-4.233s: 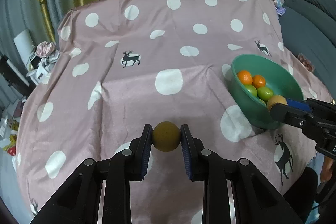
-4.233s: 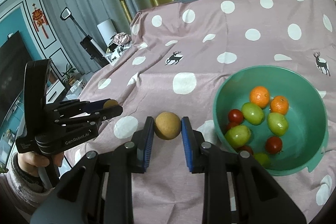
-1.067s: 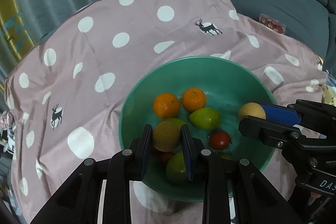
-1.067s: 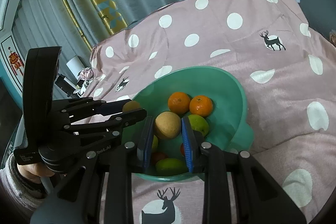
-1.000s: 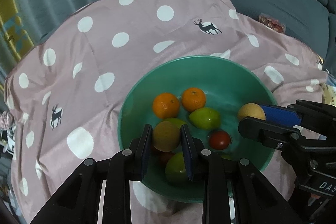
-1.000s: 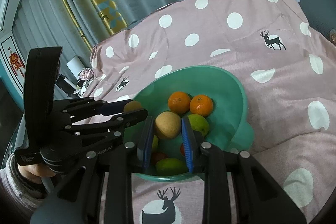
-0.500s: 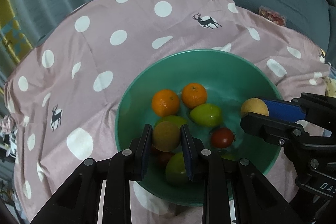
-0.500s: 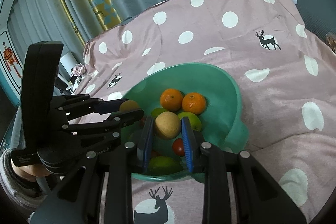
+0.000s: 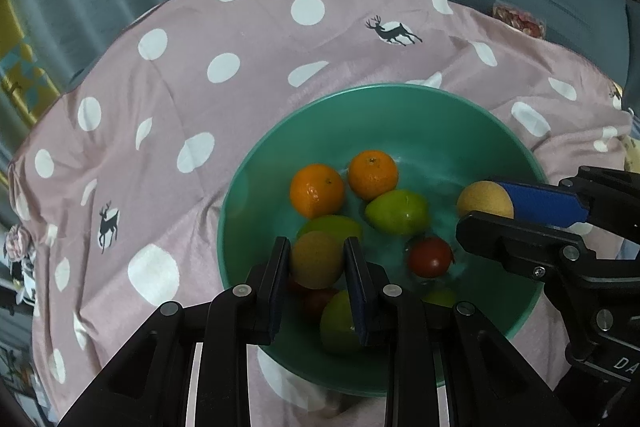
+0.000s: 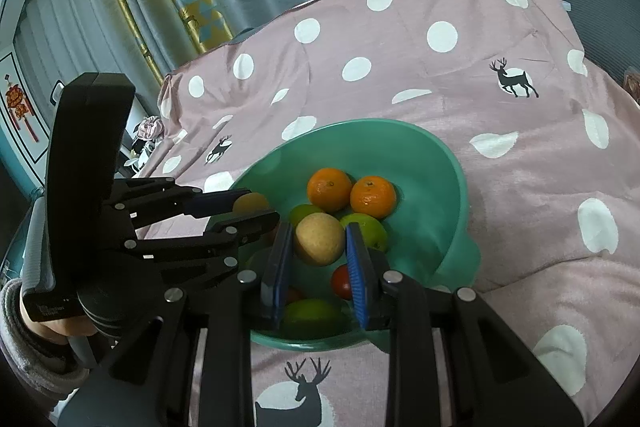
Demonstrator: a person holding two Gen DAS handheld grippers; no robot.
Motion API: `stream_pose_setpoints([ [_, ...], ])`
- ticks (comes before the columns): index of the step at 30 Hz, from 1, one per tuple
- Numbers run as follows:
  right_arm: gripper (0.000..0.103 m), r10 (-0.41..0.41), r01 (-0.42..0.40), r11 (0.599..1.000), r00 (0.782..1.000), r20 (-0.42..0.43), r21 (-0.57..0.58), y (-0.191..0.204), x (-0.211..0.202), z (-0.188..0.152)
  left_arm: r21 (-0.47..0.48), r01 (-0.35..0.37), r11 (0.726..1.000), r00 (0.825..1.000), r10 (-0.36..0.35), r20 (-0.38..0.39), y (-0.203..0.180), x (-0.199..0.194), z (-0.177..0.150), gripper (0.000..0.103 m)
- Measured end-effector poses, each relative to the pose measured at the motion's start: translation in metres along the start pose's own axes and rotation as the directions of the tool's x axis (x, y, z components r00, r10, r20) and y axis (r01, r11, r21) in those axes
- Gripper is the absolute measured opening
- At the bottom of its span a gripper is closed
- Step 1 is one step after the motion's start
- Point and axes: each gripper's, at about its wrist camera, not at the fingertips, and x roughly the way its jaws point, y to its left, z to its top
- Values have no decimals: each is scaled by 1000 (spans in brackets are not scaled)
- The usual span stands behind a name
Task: Organize fruits
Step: 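Open the left tool to drop its yellow fruit while the right tool releases its own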
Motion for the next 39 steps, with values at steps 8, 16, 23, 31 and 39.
stream_pose_setpoints([
  [8, 27, -19, 18, 1000, 1000, -23, -14, 3, 4, 0, 4, -10, 1000, 1000, 10, -21, -1, 3, -1, 27],
  [16, 27, -30, 29, 999, 999, -38, -24, 4, 4, 0, 16, -14, 1000, 999, 15, -33, -3, 6, -2, 27],
  [23, 27, -28, 27, 999, 999, -43, -27, 5, 5, 0, 21, -20, 1000, 999, 21, -34, -4, 6, -3, 27],
  [31, 27, -24, 23, 999, 999, -40, -29, 6, 4, 0, 28, -21, 999, 999, 22, -38, -5, 6, -3, 27],
  [39, 27, -23, 22, 999, 999, -41, -30, 8, 5, -1, 32, -21, 999, 999, 22, -39, -6, 7, -3, 27],
])
